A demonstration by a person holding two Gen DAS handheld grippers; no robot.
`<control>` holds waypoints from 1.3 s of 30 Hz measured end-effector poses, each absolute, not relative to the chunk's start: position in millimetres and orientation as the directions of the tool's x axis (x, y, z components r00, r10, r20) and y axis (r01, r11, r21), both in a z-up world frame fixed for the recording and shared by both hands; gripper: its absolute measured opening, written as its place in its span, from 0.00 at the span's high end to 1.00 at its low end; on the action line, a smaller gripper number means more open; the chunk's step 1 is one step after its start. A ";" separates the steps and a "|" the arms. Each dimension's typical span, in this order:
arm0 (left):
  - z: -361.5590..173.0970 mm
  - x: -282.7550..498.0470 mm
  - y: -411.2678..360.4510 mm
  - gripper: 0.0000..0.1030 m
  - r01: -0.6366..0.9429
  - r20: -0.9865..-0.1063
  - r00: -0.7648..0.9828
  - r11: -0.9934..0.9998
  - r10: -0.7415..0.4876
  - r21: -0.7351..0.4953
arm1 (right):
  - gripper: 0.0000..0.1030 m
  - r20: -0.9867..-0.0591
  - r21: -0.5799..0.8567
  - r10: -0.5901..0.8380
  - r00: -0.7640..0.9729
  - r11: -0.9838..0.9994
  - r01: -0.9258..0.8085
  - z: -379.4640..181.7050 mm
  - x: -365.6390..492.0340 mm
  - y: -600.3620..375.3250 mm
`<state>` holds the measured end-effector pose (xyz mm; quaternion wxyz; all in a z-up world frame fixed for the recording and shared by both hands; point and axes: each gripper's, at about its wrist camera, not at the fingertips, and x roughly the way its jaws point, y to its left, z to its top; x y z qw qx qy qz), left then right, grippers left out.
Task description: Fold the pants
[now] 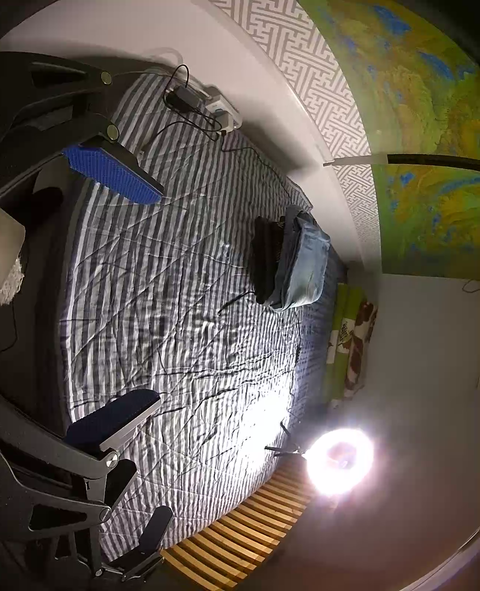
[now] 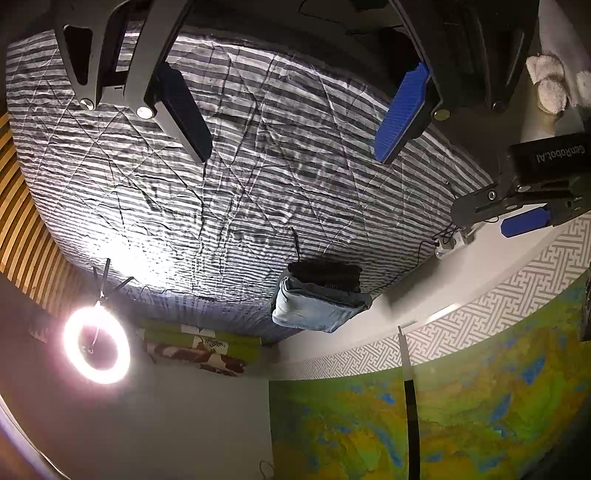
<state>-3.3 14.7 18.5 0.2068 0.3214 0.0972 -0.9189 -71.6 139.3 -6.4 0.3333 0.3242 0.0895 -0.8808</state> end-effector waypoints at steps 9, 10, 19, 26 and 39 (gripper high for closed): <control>18.3 -4.6 14.7 0.01 0.439 -0.631 -0.707 -0.898 -0.319 -0.039 | 0.15 -0.630 0.060 -0.529 -0.568 -0.763 0.644 -6.5 -72.0 139.5; 18.2 -4.7 13.9 0.01 0.438 -0.632 -0.707 -0.898 -0.318 -0.039 | 0.15 -0.631 0.060 -0.529 -0.568 -0.762 0.644 -6.5 -71.9 139.4; 16.2 -6.6 8.6 0.01 0.432 -0.636 -0.706 -0.901 -0.311 -0.038 | 0.15 -0.634 0.058 -0.525 -0.568 -0.765 0.642 -7.2 -75.1 137.2; 11.4 -7.7 3.3 0.01 0.430 -0.643 -0.702 -0.902 -0.305 -0.042 | 0.15 -0.637 0.056 -0.522 -0.567 -0.766 0.641 -9.3 -75.8 136.5; 4.1 -11.8 -4.8 0.01 0.440 -0.655 -0.692 -0.897 -0.304 -0.049 | 0.15 -0.646 0.055 -0.513 -0.566 -0.770 0.635 -14.7 -79.0 133.1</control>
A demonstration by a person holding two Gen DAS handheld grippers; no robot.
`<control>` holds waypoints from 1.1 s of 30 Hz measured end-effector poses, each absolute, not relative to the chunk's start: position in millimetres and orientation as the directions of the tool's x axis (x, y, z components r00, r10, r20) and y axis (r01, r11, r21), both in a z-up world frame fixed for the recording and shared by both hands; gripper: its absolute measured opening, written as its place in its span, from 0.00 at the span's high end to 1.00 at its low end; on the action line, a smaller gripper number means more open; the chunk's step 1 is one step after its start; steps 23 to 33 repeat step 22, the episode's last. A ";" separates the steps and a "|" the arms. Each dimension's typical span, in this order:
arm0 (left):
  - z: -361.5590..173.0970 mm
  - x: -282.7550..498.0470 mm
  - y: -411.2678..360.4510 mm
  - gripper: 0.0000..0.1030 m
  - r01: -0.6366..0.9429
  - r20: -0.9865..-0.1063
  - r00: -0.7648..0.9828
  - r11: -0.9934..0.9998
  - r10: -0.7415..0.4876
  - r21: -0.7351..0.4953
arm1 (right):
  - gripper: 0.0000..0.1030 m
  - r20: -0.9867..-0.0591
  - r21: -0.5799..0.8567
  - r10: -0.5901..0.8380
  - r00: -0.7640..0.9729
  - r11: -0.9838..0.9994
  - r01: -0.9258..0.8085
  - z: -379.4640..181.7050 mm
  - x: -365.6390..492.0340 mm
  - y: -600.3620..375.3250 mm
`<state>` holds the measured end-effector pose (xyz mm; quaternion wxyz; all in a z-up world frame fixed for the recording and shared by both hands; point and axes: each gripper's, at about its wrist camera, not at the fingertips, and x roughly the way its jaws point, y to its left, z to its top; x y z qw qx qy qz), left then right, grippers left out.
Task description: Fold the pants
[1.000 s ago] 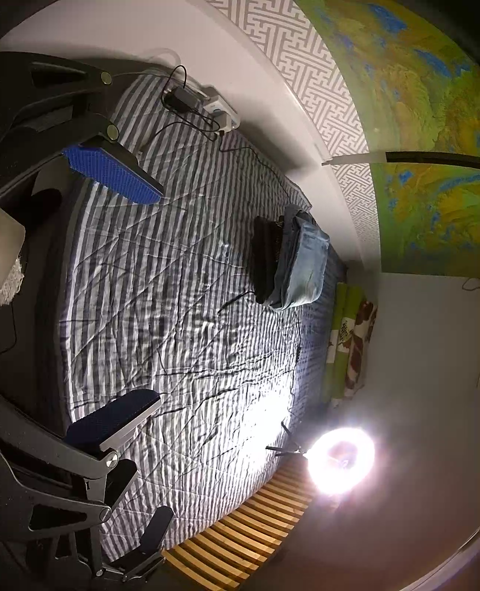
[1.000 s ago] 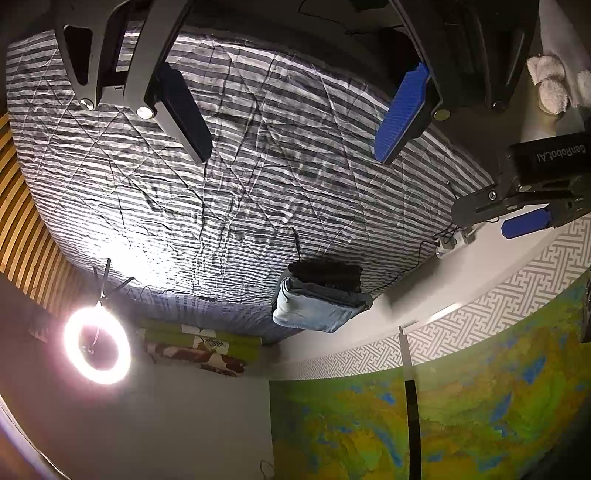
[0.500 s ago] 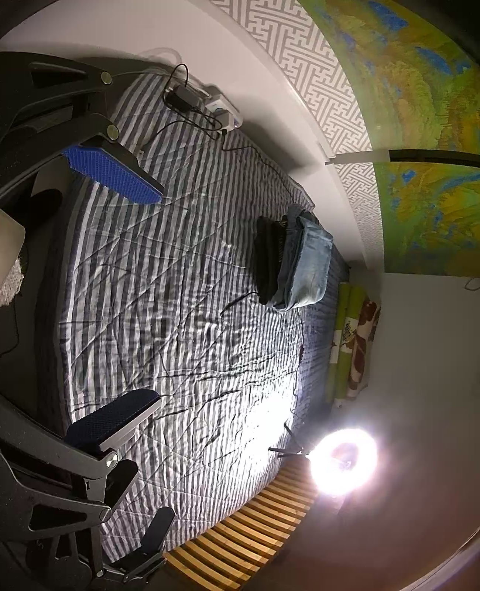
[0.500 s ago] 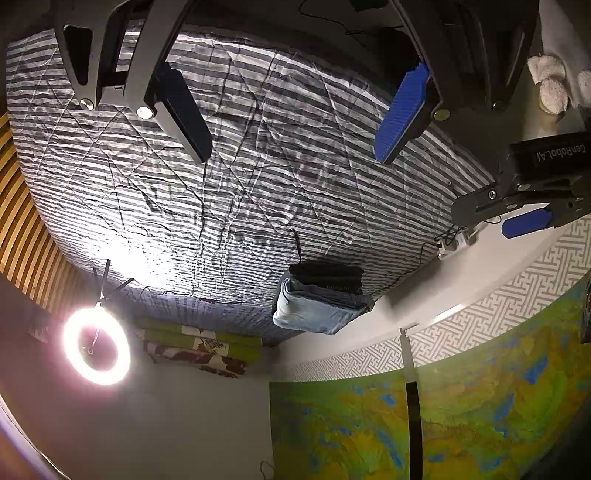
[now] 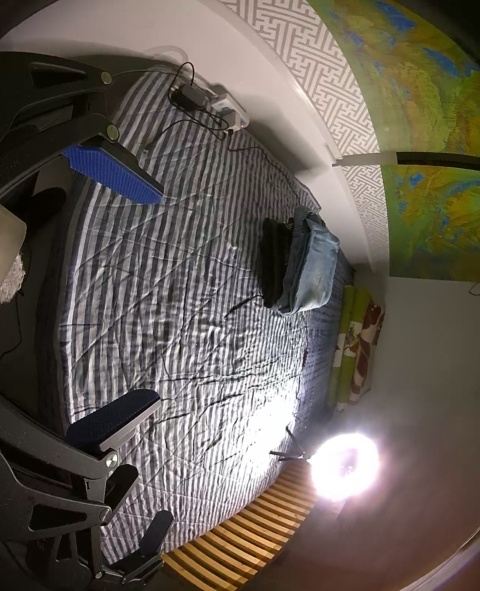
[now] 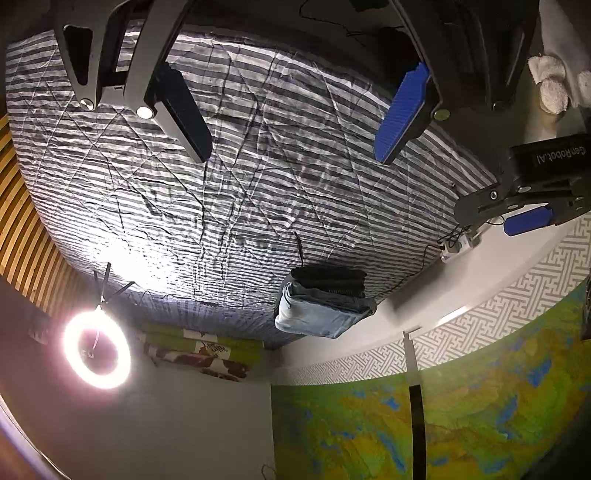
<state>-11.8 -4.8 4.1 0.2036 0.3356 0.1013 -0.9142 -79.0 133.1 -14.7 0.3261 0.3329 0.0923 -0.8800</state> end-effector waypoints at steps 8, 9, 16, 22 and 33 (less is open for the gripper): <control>-2.8 -18.6 -7.7 0.01 0.441 -0.667 -0.683 -0.896 -0.299 -0.050 | 0.15 -0.656 0.056 -0.504 -0.562 -0.775 0.630 -20.5 -83.9 129.5; -3.7 -19.6 -8.3 0.01 0.442 -0.669 -0.681 -0.895 -0.298 -0.051 | 0.15 -0.658 0.056 -0.503 -0.561 -0.775 0.629 -21.5 -84.9 128.8; -12.7 -27.8 -15.4 0.01 0.443 -0.683 -0.673 -0.895 -0.285 -0.063 | 0.15 -0.670 0.059 -0.494 -0.554 -0.780 0.623 -28.7 -91.7 124.7; -26.7 -39.2 -27.3 0.01 0.450 -0.684 -0.669 -0.891 -0.292 -0.059 | 0.15 -0.688 0.063 -0.482 -0.543 -0.784 0.617 -38.9 -103.2 117.2; -26.7 -39.2 -27.3 0.01 0.450 -0.684 -0.669 -0.891 -0.292 -0.059 | 0.15 -0.688 0.063 -0.482 -0.543 -0.784 0.617 -38.9 -103.2 117.2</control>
